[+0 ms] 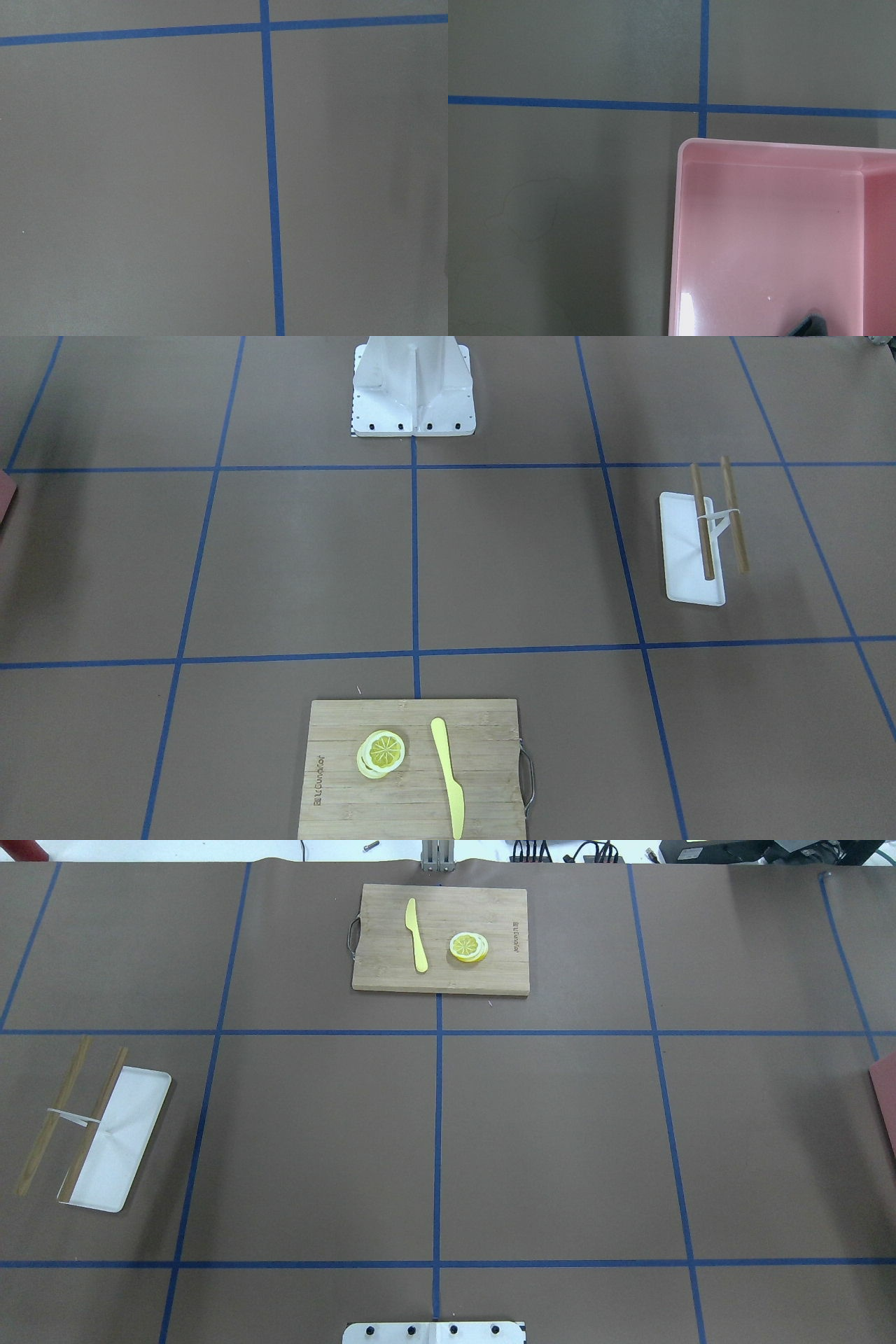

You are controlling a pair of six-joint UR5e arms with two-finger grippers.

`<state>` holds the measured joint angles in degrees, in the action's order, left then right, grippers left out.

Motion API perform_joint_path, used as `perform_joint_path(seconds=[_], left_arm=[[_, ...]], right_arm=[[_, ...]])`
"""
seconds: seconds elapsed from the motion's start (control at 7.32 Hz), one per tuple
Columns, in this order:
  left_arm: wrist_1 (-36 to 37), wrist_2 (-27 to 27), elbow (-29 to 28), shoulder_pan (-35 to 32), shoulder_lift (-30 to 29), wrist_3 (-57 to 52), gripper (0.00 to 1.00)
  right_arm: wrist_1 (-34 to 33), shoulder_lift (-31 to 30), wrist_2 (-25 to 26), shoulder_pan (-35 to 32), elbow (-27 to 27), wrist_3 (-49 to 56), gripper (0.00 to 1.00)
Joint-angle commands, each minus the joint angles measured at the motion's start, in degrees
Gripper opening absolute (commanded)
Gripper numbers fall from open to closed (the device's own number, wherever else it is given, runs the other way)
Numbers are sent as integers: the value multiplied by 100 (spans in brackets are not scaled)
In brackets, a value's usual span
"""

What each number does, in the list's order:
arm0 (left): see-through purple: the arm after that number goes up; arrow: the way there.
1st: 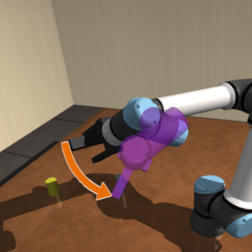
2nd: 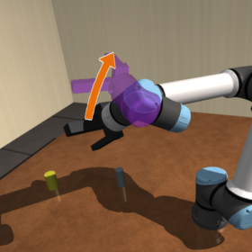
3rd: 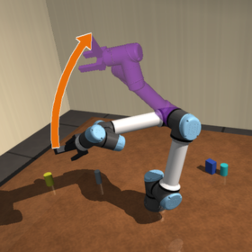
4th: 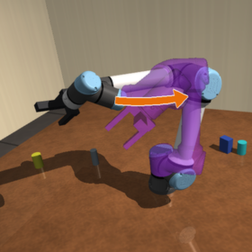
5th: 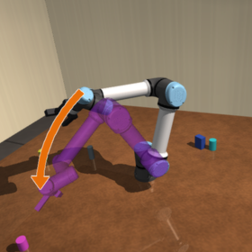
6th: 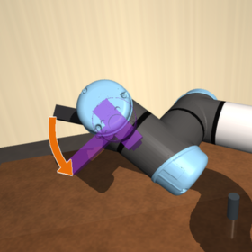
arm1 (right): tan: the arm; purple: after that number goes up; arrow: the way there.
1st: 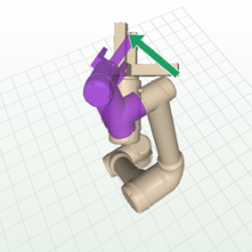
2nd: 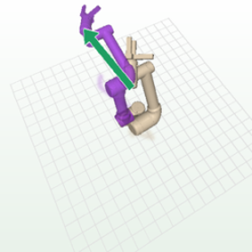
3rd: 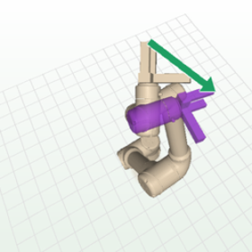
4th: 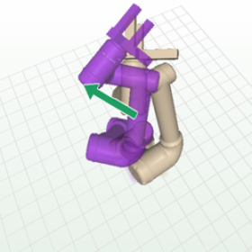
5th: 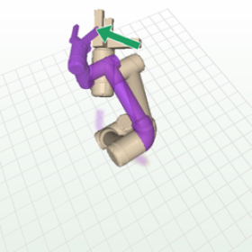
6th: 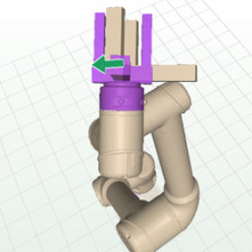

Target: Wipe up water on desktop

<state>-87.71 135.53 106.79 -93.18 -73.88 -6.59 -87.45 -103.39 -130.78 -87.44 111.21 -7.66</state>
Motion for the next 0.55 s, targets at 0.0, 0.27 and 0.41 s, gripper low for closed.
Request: perform_joint_path(seconds=[0.0, 0.27, 0.41], left_arm=[[0, 0, -18, 2, -21, 0, 99], [0, 0, -35, 2, -21, 0, 99], [9, 0, -36, 2, -21, 0, 99]], right_arm=[[61, -23, -26, -1, -20, 2, 100], [61, -23, 0, -1, -29, 2, 100], [61, -23, -26, -1, -20, 2, 100]])
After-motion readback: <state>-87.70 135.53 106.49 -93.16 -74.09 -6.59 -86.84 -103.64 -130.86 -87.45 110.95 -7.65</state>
